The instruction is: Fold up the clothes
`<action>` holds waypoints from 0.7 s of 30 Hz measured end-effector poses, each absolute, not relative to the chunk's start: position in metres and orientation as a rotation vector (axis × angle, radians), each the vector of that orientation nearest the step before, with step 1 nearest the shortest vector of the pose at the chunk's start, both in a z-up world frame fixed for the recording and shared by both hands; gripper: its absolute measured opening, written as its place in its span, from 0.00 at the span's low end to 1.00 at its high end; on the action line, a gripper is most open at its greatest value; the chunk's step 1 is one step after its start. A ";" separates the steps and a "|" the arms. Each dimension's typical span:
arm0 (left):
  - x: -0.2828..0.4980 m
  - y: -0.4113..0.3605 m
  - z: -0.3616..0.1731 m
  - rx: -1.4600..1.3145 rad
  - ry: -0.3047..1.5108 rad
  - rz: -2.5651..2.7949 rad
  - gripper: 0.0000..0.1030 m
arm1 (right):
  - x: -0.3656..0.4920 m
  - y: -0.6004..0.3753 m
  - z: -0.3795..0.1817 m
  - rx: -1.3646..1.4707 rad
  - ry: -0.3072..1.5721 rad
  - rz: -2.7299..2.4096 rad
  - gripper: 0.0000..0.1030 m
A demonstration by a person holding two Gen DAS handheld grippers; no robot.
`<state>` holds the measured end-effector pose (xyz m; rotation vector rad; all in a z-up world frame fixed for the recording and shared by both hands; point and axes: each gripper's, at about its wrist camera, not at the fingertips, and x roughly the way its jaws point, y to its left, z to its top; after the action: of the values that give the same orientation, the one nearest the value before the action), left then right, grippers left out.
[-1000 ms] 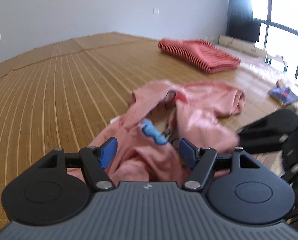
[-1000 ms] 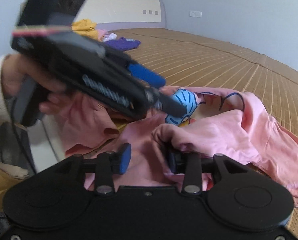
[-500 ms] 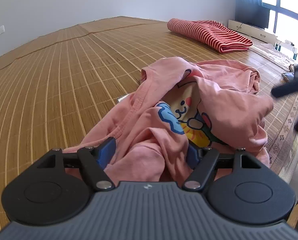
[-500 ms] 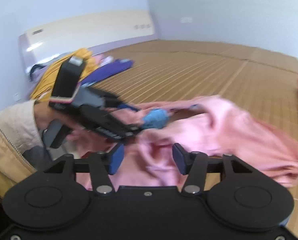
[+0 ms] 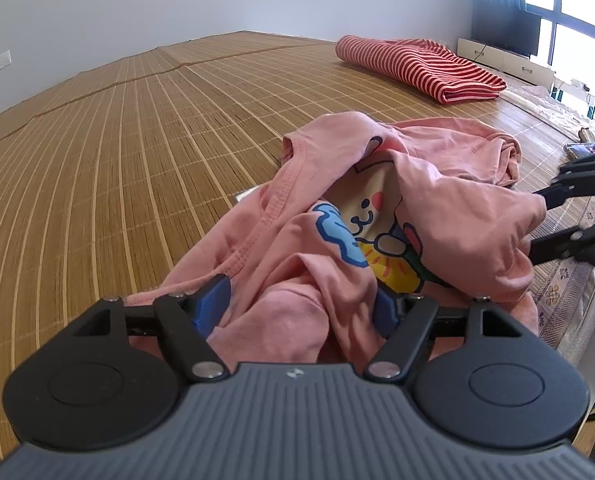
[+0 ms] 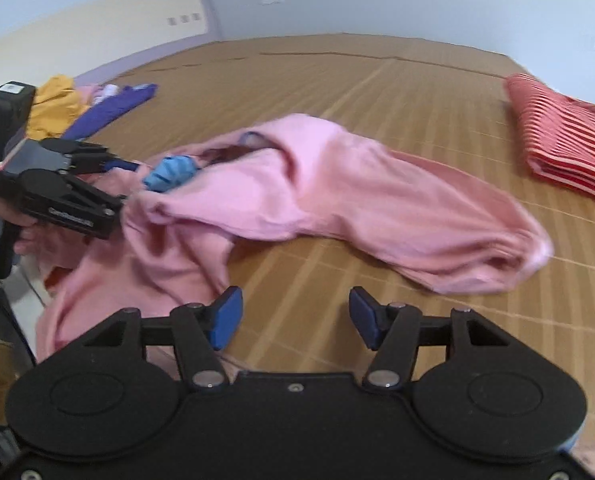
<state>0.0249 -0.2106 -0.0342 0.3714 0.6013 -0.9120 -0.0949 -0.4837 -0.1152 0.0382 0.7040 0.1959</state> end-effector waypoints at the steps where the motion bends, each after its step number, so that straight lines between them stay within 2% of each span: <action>1: 0.025 -0.211 -0.034 0.373 0.601 -0.912 0.75 | -0.088 -0.477 -0.118 0.041 0.700 0.216 0.59; 4: 0.025 -0.212 -0.035 0.374 0.600 -0.911 0.75 | -0.075 -0.464 -0.125 0.038 0.677 0.248 0.57; 6: 0.025 -0.213 -0.035 0.373 0.601 -0.911 0.75 | -0.071 -0.460 -0.125 0.053 0.665 0.253 0.46; 8: 0.024 -0.213 -0.036 0.374 0.601 -0.910 0.76 | -0.069 -0.459 -0.126 0.085 0.661 0.265 0.25; 10: 0.024 -0.213 -0.036 0.376 0.600 -0.910 0.76 | -0.068 -0.459 -0.127 0.118 0.662 0.284 0.12; 14: 0.024 -0.214 -0.037 0.378 0.598 -0.910 0.76 | -0.068 -0.459 -0.127 0.136 0.662 0.285 0.03; 21: 0.024 -0.214 -0.038 0.378 0.597 -0.910 0.77 | -0.075 -0.472 -0.117 0.144 0.632 0.176 0.01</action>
<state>0.0237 -0.2140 -0.0376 0.3779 0.5965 -0.9104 -0.0749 -0.4716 -0.1167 0.1439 0.6318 0.1757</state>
